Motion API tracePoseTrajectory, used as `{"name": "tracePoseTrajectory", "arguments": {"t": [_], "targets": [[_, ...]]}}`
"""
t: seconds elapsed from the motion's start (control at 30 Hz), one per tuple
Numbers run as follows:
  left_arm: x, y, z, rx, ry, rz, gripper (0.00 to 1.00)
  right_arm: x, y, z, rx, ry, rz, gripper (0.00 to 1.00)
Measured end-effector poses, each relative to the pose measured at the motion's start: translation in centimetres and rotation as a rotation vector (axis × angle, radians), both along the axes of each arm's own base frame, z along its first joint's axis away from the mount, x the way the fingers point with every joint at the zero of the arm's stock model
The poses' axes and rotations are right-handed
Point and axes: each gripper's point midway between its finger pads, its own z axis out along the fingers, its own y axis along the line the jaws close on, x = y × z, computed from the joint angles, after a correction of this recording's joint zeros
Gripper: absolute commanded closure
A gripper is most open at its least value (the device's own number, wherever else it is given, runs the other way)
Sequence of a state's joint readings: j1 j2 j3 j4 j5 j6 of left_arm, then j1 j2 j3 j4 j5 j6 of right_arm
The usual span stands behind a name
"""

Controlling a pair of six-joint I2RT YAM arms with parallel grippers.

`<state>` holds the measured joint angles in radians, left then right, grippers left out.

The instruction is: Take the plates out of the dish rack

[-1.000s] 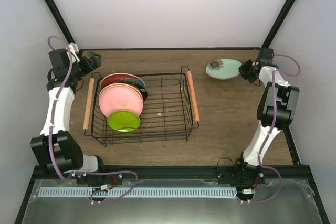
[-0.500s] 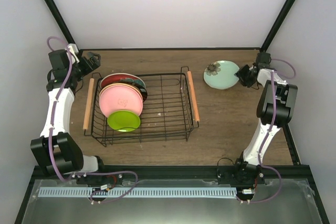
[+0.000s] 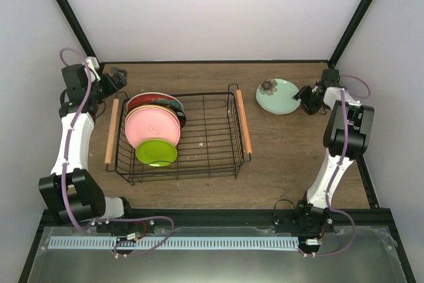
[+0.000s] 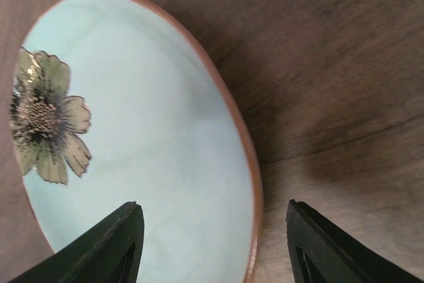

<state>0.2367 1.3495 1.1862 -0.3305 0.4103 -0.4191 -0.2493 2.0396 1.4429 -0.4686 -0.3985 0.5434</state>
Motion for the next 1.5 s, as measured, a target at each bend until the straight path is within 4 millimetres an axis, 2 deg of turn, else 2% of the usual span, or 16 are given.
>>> {"name": "tracePoseTrajectory", "arguments": {"t": [0.17,0.23,0.33,0.37,0.43,0.5,0.57,0.6,0.63,0.7,0.77,0.83,0.97,1.1,1.3,1.5], "targets": [[-0.3,-0.1,-0.1,-0.001,0.001,0.001,0.00,-1.2,-0.7,-0.3,-0.058,0.053,-0.001,0.36],[-0.3,-0.1,0.0,0.000,-0.003,0.000,0.00,-1.5,-0.9,0.4,-0.080,0.051,0.003,0.36],[-0.5,-0.1,0.3,0.003,-0.009,0.001,0.00,-1.1,-0.6,4.1,-0.134,-0.036,0.046,0.37],[-0.5,-0.1,0.4,0.004,-0.012,0.001,0.00,-0.8,-0.1,6.3,-0.164,-0.091,0.079,0.38],[-0.6,-0.1,0.6,0.005,-0.018,0.000,0.00,0.4,2.4,12.3,-0.246,-0.251,0.189,0.38],[-0.6,-0.1,0.7,0.006,-0.019,0.001,0.00,1.6,8.0,20.5,-0.339,-0.485,0.359,0.39],[-0.6,-0.1,0.6,0.006,-0.019,0.001,0.00,0.5,16.4,28.4,-0.398,-0.744,0.567,0.42],[-0.6,-0.1,0.6,0.006,-0.019,0.001,0.00,-1.4,21.5,31.8,-0.406,-0.879,0.686,0.45],[-0.6,-0.1,0.6,0.006,-0.019,0.001,0.00,-3.4,25.0,33.9,-0.404,-0.970,0.774,0.48],[-0.6,-0.1,0.6,0.006,-0.021,0.001,0.00,-9.1,32.9,36.5,-0.361,-1.138,0.986,0.52],[-0.6,-0.1,0.6,0.006,-0.024,0.001,0.00,-13.4,38.0,36.8,-0.319,-1.230,1.141,0.54],[-0.5,-0.1,0.7,0.007,-0.026,0.001,0.00,-15.7,40.8,35.7,-0.307,-1.257,1.240,0.55],[-0.5,-0.1,0.7,0.008,-0.028,0.000,0.00,-18.5,46.5,30.5,-0.307,-1.225,1.430,0.55],[-0.5,-0.1,0.7,0.010,-0.029,-0.001,0.00,-20.1,50.6,24.8,-0.311,-1.156,1.571,0.56],[-0.5,-0.1,0.8,0.010,-0.031,-0.003,0.00,-21.1,53.2,18.9,-0.352,-1.068,1.705,0.56],[-0.3,-0.1,1.0,0.013,-0.044,-0.003,0.00,-20.8,53.7,17.7,-0.396,-1.061,1.753,0.56]]}}
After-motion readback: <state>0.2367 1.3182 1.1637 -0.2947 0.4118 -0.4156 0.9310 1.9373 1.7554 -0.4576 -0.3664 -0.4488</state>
